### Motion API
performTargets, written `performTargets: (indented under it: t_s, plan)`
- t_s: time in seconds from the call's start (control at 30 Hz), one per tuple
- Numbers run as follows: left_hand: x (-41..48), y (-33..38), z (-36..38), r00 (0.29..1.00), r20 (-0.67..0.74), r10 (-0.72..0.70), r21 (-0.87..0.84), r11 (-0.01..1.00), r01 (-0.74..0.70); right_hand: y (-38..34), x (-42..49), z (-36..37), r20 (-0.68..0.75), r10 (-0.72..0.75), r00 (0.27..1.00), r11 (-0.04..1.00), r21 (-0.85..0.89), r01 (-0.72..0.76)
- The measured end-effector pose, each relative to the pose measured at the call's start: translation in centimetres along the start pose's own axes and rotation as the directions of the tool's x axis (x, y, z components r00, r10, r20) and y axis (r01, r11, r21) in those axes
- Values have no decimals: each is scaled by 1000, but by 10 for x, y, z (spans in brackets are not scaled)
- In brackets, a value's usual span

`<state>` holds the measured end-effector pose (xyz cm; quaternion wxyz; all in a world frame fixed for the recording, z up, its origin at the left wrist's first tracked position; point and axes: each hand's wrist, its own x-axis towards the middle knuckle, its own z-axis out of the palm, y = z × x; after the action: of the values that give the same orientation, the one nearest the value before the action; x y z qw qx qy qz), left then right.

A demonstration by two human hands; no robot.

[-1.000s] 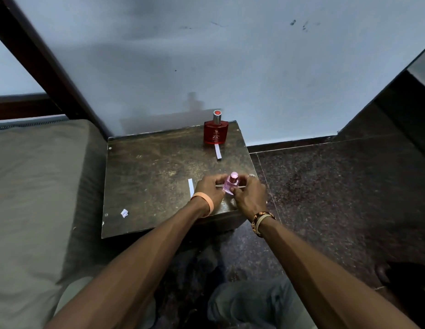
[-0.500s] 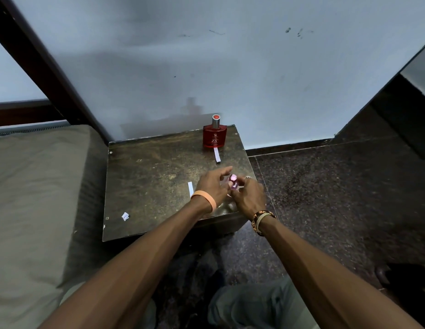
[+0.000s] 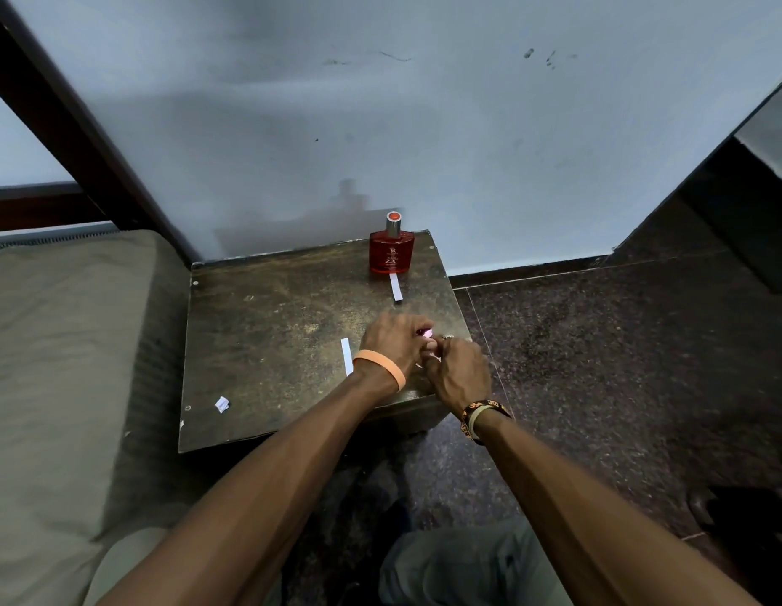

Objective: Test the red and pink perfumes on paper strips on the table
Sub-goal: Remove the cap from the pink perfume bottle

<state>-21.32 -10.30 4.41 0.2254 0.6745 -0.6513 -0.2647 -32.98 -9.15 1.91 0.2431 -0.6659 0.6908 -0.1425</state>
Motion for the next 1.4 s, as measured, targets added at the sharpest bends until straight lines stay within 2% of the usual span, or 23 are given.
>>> performTargets:
  t_s: [0.17, 0.37, 0.53, 0.67, 0.8, 1.0, 1.1, 1.27, 1.4]
  plan:
    - [1, -2, 2, 999, -44, 11, 14, 1000, -10, -4, -1, -2, -8, 27, 1000, 999, -17, -27]
    - [-2, -3, -2, 980, 57, 191, 1, 982, -191, -7, -7, -4, -28, 41, 999, 999, 12, -41]
    - [2, -4, -5, 992, -12, 129, 24, 991, -128, -8, -4, -3, -4, 30, 1000, 999, -9, -30]
    - [-3, -2, -5, 960, 66, 274, 35, 960, -276, -7, -4, -1, -21, 41, 999, 999, 15, -40]
    - [1, -8, -2, 987, 1, 161, 39, 986, -161, -8, -4, -1, -4, 19, 1000, 1000, 10, -19]
    - [-4, -11, 2, 978, 58, 201, 17, 979, -202, -8, -4, -3, -11, 23, 1000, 1000, 8, -23]
    - [-1, -10, 0, 986, 34, 161, 3, 987, -161, -9, -5, -3, -10, 18, 1000, 1000, 17, -18]
    - [-4, -15, 2, 978, 38, 207, -2, 978, -207, -9, -3, 0, -6, 40, 999, 999, 17, -40]
    - [0, -17, -1, 990, -15, 143, -18, 990, -143, -8, -4, 0, 9, 31, 999, 999, 11, -31]
